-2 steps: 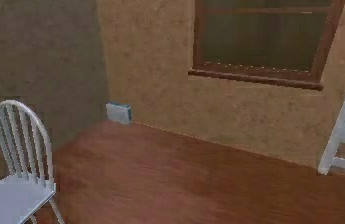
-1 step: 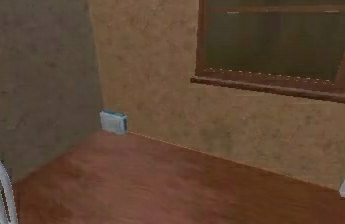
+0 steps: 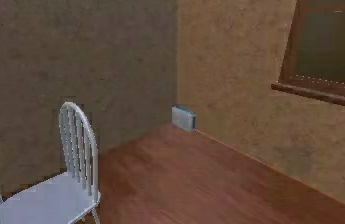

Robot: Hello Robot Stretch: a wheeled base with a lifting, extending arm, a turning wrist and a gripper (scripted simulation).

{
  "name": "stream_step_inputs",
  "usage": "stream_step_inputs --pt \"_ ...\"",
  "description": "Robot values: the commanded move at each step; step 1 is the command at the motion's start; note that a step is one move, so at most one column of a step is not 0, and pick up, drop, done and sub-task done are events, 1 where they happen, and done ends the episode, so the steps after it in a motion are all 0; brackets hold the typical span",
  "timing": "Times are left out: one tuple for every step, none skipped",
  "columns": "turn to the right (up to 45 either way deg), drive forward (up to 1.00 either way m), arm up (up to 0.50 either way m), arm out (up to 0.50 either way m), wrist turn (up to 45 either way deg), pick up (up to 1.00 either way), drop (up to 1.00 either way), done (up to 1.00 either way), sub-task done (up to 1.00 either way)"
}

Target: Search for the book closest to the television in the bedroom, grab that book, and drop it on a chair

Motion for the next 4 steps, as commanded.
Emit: stream_step_inputs --pt "0.0 1.0 0.0 0.0 0.0 0.0 0.0 0.0 0.0" --pt "-45.0 0.0 0.0 0.0 0.0 0.0 0.0 0.0 0.0" --pt "-3.0 0.0 0.0 0.0 0.0 0.0 0.0 0.0 0.0" --pt "0.0 0.7 0.0 0.0 0.0 0.0 0.0 0.0 0.0"
